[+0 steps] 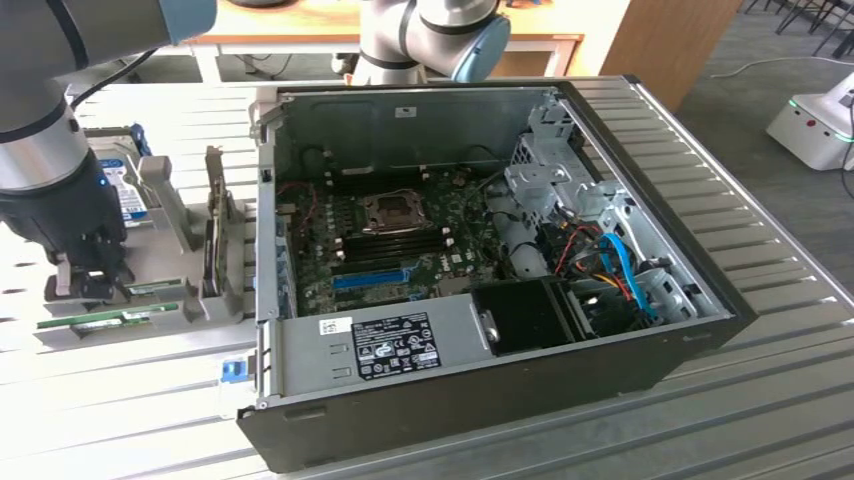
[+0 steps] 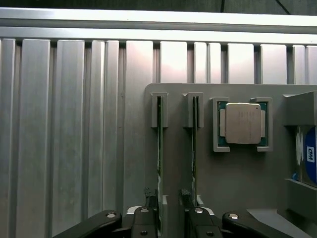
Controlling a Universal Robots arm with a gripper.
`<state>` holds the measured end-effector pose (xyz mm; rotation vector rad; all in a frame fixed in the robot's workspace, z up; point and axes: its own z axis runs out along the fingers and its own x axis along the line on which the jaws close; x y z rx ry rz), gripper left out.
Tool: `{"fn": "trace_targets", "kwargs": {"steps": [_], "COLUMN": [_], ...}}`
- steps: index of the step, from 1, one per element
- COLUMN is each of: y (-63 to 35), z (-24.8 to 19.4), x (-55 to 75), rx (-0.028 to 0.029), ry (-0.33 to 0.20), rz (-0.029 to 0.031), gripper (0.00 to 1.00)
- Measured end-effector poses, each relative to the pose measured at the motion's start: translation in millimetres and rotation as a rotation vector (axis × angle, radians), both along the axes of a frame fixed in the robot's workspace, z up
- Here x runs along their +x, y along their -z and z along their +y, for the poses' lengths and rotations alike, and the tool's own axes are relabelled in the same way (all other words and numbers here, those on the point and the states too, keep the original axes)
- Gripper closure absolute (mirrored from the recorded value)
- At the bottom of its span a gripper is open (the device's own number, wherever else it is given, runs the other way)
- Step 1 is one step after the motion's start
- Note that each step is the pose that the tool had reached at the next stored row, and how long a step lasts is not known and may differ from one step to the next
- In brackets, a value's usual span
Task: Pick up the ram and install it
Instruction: 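Pick up the ram and move it above insertion slot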
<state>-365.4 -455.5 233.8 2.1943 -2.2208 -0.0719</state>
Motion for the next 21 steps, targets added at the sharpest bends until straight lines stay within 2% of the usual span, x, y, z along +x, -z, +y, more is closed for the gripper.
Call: {"fn": "trace_targets", "kwargs": {"steps": [21], "y": [23.2], "z": [-0.6], "x": [0.0], "rx": [0.0], "ry": [0.0], "rz": [-0.0001], "gripper": [0.69]}}
